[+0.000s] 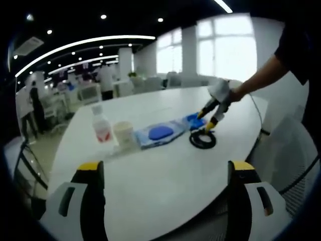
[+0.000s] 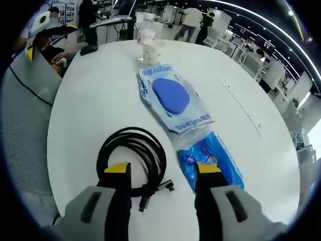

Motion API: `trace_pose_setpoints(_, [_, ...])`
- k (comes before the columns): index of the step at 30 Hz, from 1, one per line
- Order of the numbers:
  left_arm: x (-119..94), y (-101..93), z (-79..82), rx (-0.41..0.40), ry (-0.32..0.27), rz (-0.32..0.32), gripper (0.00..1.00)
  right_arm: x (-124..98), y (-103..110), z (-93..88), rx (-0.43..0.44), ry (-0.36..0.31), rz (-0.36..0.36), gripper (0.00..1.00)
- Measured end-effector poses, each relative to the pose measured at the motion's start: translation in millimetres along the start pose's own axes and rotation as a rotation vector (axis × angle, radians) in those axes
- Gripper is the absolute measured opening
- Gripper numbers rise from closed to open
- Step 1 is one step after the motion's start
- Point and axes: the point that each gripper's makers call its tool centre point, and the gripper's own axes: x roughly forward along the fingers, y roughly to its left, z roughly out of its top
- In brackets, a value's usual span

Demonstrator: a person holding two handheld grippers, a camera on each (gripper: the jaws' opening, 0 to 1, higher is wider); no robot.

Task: Arrange the tabletop items into an orderly group along one side of the table until the central work area is clear of visible clutter.

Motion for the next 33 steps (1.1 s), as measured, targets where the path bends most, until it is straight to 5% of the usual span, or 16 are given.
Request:
trace_pose_setpoints(15, [0,0.4,-1.3,-0.006,0.012,0.001,0.99,18,6,-10.5,0.142,-0.01,-0.018,0.34])
trace_pose_setpoints(33, [1,1.5,-3.5,-0.01,0.023,0.003,0.98,34,1,-14.1,0.255,0.081,0.002,0.2])
